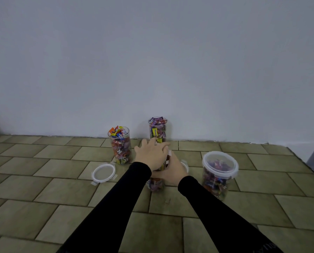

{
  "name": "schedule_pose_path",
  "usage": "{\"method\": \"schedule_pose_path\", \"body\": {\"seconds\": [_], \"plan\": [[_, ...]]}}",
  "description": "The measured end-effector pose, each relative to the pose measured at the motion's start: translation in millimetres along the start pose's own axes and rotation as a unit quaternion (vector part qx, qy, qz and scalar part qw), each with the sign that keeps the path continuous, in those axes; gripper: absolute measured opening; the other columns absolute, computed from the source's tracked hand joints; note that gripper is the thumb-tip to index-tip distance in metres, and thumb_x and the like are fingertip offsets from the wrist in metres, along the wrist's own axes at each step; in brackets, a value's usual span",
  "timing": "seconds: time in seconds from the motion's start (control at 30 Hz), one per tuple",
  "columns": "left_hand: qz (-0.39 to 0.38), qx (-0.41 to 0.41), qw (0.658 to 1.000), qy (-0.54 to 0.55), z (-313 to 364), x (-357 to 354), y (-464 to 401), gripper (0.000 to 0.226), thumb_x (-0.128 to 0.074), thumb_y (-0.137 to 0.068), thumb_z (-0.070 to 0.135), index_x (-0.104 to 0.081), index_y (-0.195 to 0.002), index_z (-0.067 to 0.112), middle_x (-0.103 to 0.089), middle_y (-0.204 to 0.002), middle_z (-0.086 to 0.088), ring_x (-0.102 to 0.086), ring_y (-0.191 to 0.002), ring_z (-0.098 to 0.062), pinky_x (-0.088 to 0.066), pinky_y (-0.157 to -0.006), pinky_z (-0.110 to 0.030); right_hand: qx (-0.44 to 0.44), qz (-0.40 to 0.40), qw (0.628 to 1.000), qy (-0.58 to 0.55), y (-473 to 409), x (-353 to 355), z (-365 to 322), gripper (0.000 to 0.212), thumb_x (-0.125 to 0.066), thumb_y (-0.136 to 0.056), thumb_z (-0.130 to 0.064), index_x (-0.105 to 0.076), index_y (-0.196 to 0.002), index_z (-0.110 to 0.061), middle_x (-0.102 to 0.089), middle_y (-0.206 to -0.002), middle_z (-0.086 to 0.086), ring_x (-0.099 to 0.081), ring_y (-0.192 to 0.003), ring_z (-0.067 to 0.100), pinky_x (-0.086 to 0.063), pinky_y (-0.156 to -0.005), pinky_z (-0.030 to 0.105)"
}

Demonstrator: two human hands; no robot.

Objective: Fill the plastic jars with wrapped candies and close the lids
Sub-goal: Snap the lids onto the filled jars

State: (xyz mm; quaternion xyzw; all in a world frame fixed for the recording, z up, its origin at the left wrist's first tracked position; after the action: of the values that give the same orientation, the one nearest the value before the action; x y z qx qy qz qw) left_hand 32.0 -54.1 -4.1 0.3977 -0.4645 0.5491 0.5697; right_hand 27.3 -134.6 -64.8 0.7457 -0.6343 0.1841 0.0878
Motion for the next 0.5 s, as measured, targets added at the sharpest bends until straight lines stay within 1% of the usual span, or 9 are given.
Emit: {"method": "schedule_pose_path", "body": {"seconds": [0.07,0.17,0.23,0.27,0.3,0.37,0.43,0.5], "plan": [[-0.009,0.001,1.000,-0.018,3.0,-0.3,1.4,0.043,-0.019,-0.101,0.042,-0.038,-0.140,0.048,-0.027,-0.153,-0.003,-0.025,-0.134,-0.030,-0.025,-0.102,-0.054,0.004,-0.004,1.000,0.004,1.1,0.9,-1.5,0.088,-0.091,-0.058,-0.026,-0.043,-0.130,-0.017,-0.055,-0.117,-0.009,-0.053,-0.106,0.008,-0.040,-0.078,0.018],[-0.023,0.006,0.999,-0.035,7.3,-2.0,2.7,0.044,-0.019,-0.102,0.043,-0.037,-0.141,0.044,-0.031,-0.150,-0.007,-0.026,-0.132,-0.032,-0.026,-0.101,-0.054,0.013,-0.014,1.000,0.004,3.1,3.2,-4.3,0.085,-0.090,-0.059,-0.021,-0.043,-0.129,-0.018,-0.056,-0.118,-0.008,-0.052,-0.106,0.006,-0.039,-0.070,0.004],[-0.034,0.009,0.999,0.001,4.9,-2.7,0.6,0.046,-0.026,-0.099,0.047,-0.036,-0.143,0.040,-0.030,-0.150,-0.008,-0.024,-0.135,-0.032,-0.024,-0.105,-0.054,0.023,-0.016,1.000,0.006,4.3,4.5,-5.3,0.083,-0.091,-0.058,-0.021,-0.045,-0.126,-0.021,-0.058,-0.118,-0.008,-0.055,-0.107,0.007,-0.039,-0.070,0.001],[-0.037,0.014,0.998,0.039,0.5,-1.3,0.2,0.051,-0.032,-0.096,0.051,-0.035,-0.145,0.037,-0.029,-0.151,-0.008,-0.022,-0.137,-0.033,-0.024,-0.108,-0.053,0.028,-0.019,0.999,0.011,4.9,4.4,-7.2,0.083,-0.092,-0.058,-0.022,-0.046,-0.127,-0.024,-0.059,-0.118,-0.010,-0.055,-0.109,0.006,-0.039,-0.074,0.003],[-0.034,0.020,0.996,0.084,-5.3,1.1,-1.1,0.059,-0.039,-0.091,0.055,-0.033,-0.146,0.035,-0.029,-0.151,-0.009,-0.022,-0.139,-0.033,-0.026,-0.110,-0.051,0.030,-0.024,0.999,0.015,5.6,3.9,-9.3,0.085,-0.091,-0.058,-0.024,-0.045,-0.130,-0.025,-0.059,-0.117,-0.013,-0.055,-0.109,0.005,-0.040,-0.078,0.007],[-0.018,0.026,0.989,0.147,-17.3,7.3,-1.6,0.072,-0.051,-0.085,0.060,-0.036,-0.147,0.027,-0.036,-0.148,-0.011,-0.030,-0.138,-0.030,-0.032,-0.111,-0.047,0.023,-0.043,0.999,0.018,6.5,1.2,-10.4,0.085,-0.090,-0.061,-0.024,-0.043,-0.133,-0.027,-0.057,-0.114,-0.015,-0.054,-0.106,0.003,-0.040,-0.082,0.013],[0.012,0.027,0.984,0.175,-28.0,14.1,-1.0,0.070,-0.060,-0.085,0.056,-0.047,-0.141,0.017,-0.047,-0.143,-0.009,-0.042,-0.133,-0.025,-0.037,-0.109,-0.039,0.006,-0.047,0.999,0.011,5.6,-0.1,-4.6,0.087,-0.091,-0.060,-0.024,-0.041,-0.131,-0.028,-0.056,-0.115,-0.014,-0.054,-0.107,0.006,-0.044,-0.084,0.018],[0.024,0.028,0.978,0.205,-35.5,16.9,-0.1,0.070,-0.065,-0.083,0.054,-0.051,-0.137,0.013,-0.052,-0.141,-0.005,-0.048,-0.128,-0.020,-0.039,-0.106,-0.034,-0.018,-0.040,0.999,0.003,4.6,-0.6,4.8,0.093,-0.092,-0.056,-0.030,-0.039,-0.132,-0.025,-0.056,-0.123,-0.011,-0.055,-0.113,0.012,-0.049,-0.092,0.027]]}}
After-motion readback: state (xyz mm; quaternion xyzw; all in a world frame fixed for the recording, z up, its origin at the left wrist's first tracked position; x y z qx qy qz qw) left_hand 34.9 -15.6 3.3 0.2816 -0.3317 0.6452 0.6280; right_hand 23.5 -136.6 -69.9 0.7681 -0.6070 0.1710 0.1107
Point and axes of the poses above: each hand's wrist, its own y-axis away from the middle knuckle, its own x-axis out of the back of the hand, z = x × y, the point moved 9 cm from there along -y, towards the middle knuckle
